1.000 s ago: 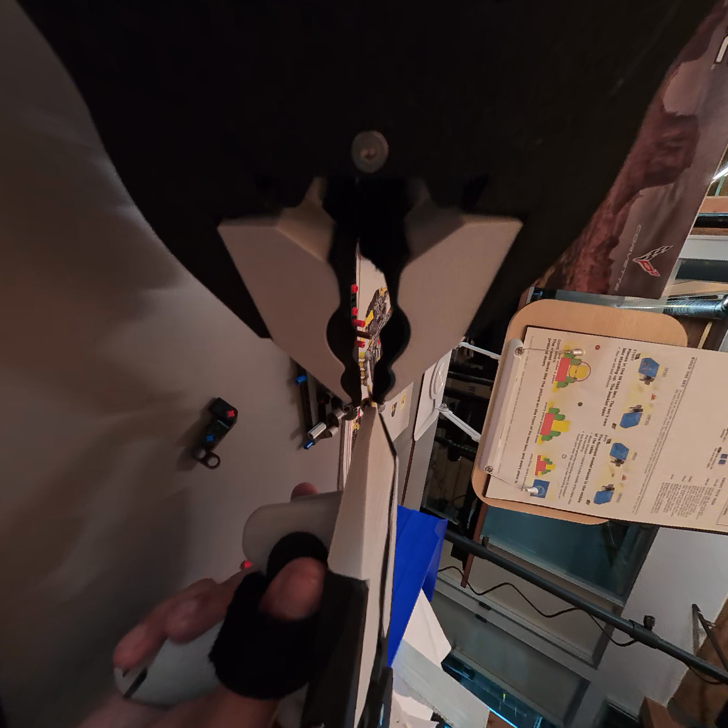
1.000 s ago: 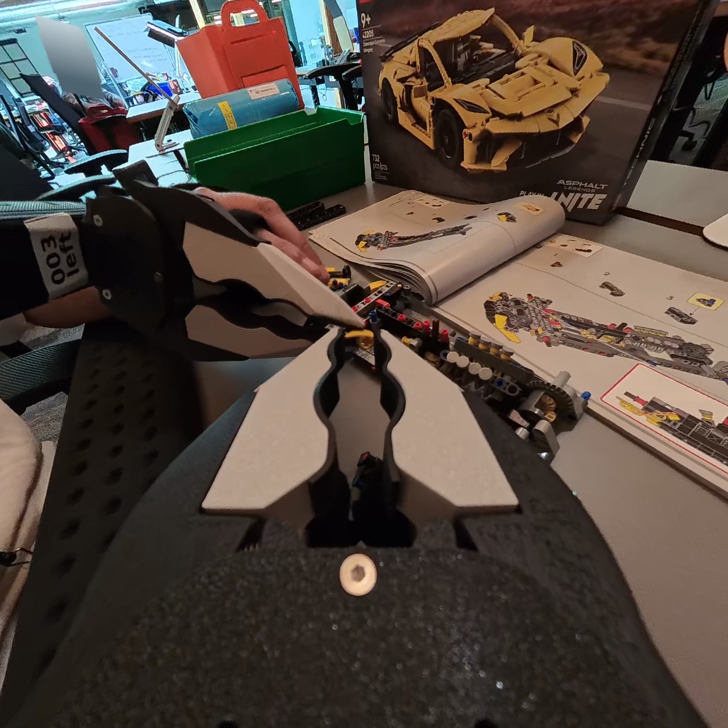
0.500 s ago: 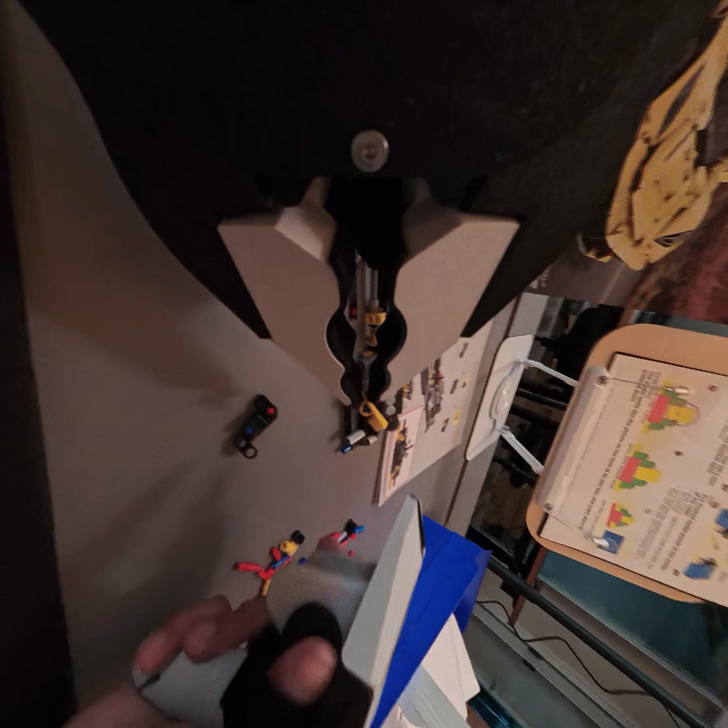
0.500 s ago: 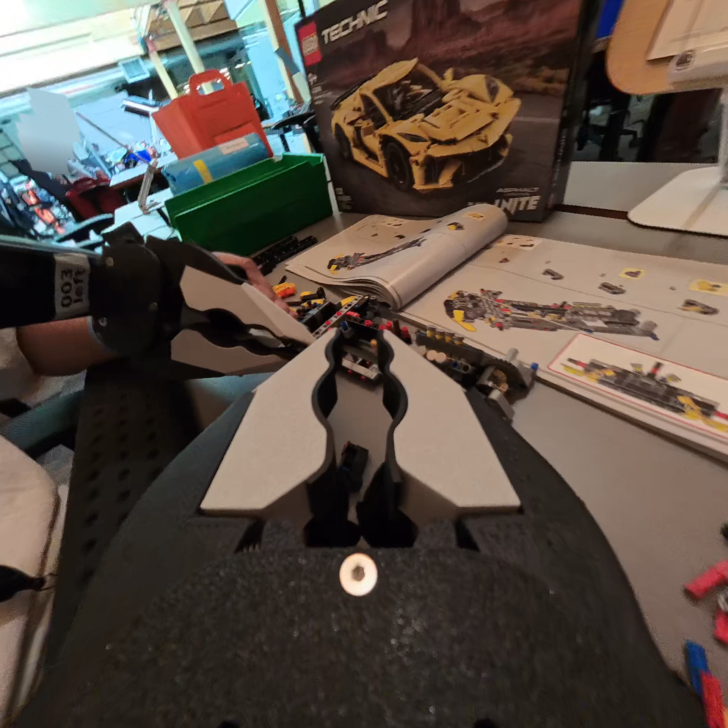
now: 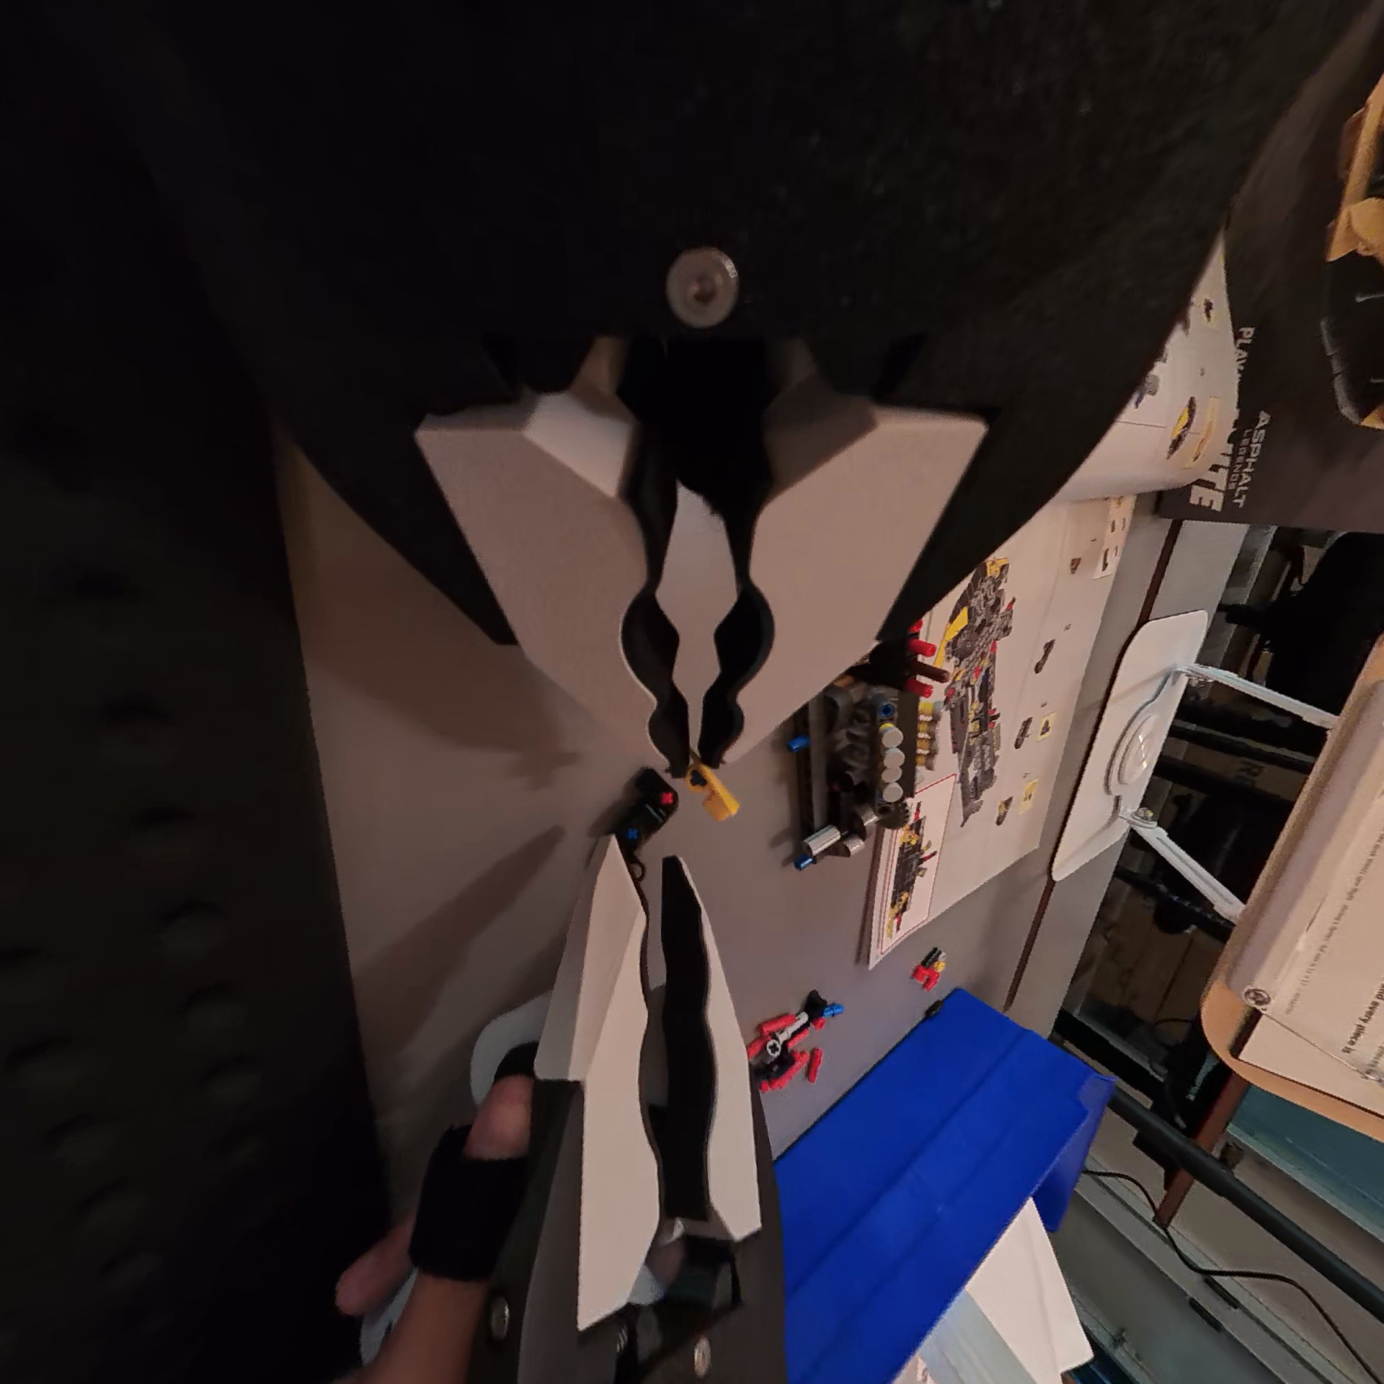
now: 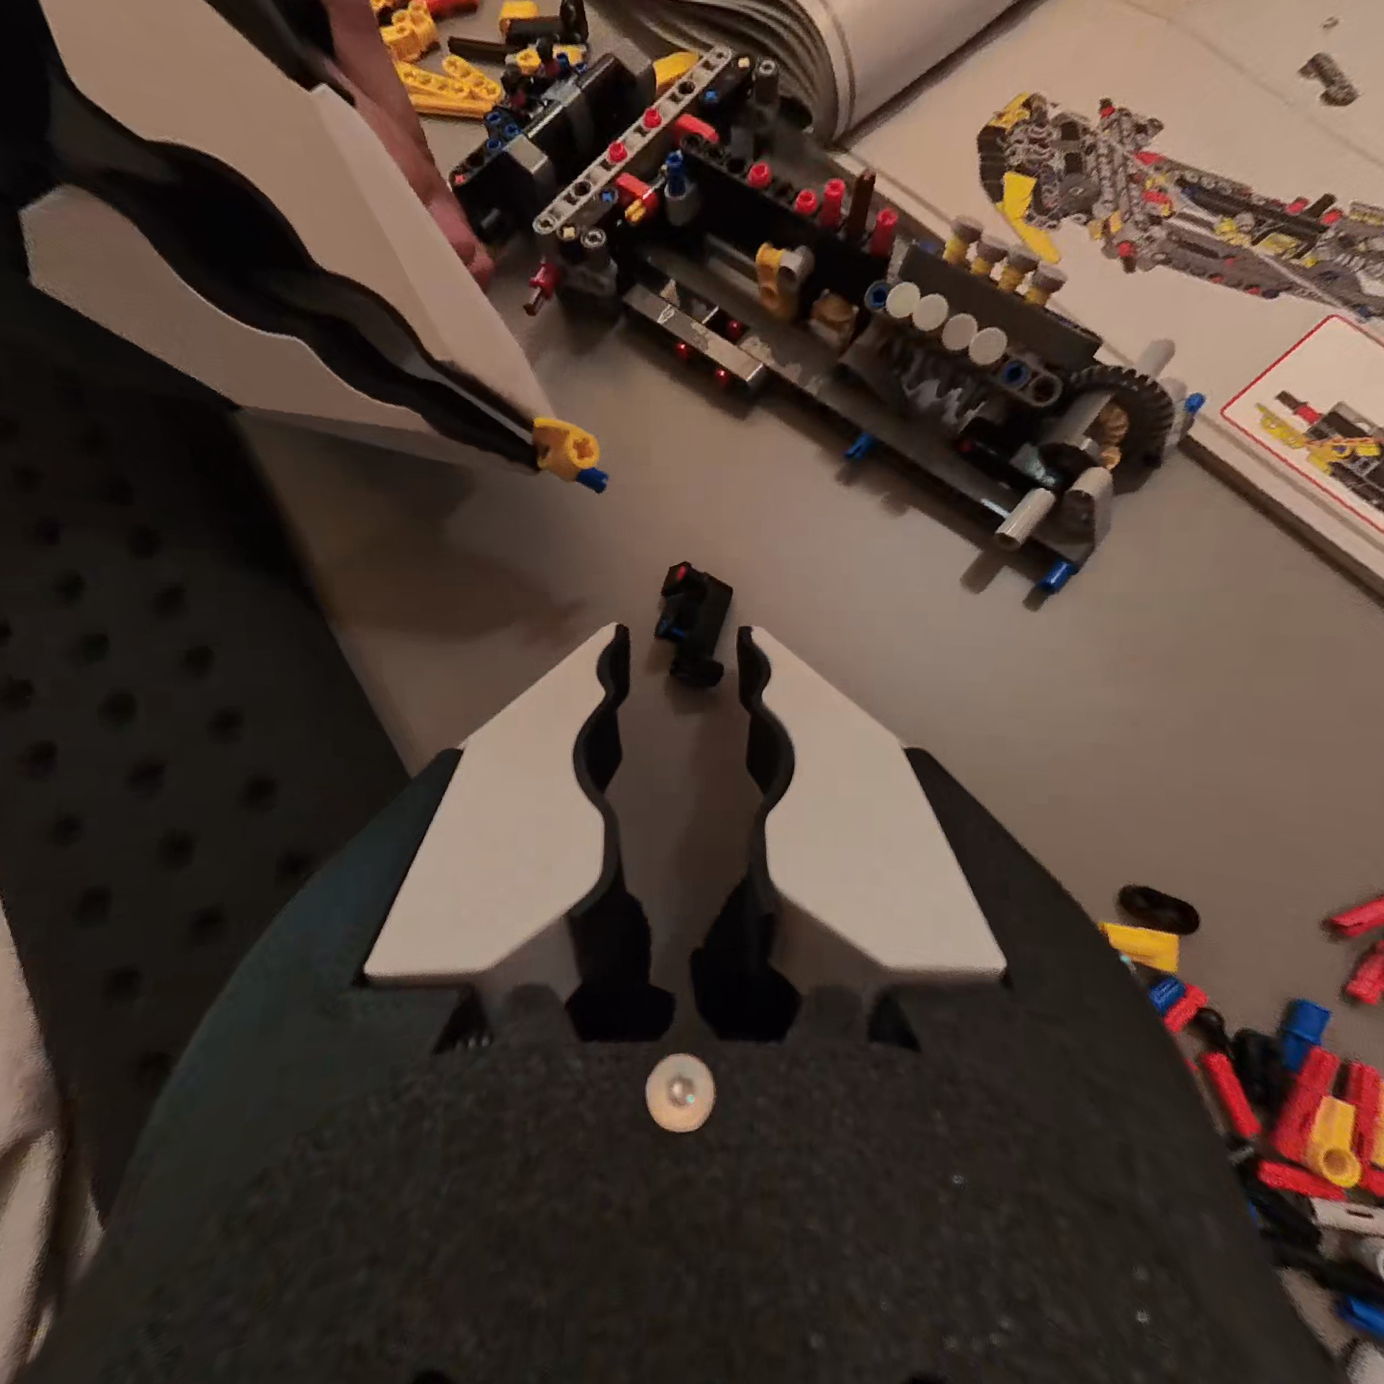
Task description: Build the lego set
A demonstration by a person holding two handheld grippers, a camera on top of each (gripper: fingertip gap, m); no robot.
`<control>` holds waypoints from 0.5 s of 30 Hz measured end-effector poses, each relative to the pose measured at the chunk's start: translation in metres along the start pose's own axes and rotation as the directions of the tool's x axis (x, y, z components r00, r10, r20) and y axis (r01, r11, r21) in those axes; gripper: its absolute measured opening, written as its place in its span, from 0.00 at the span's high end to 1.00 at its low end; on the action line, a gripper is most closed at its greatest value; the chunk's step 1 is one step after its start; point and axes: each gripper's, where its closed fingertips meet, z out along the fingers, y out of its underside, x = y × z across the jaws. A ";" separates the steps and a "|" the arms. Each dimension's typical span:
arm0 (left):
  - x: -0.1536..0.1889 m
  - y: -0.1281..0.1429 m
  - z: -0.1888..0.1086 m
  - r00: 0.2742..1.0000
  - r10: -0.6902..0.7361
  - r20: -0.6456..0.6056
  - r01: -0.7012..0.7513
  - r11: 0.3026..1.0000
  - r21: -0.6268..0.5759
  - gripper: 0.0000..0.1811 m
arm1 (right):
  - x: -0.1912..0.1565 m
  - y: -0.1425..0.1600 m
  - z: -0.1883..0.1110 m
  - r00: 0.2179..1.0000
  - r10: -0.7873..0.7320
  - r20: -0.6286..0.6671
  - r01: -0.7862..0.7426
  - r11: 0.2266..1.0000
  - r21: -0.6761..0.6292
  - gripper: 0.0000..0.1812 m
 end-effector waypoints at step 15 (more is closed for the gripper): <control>-0.006 0.011 0.002 0.999 0.045 0.025 -0.044 0.998 -0.053 0.99 | -0.002 0.000 0.005 0.958 -0.239 -0.156 0.239 0.971 -0.020 0.84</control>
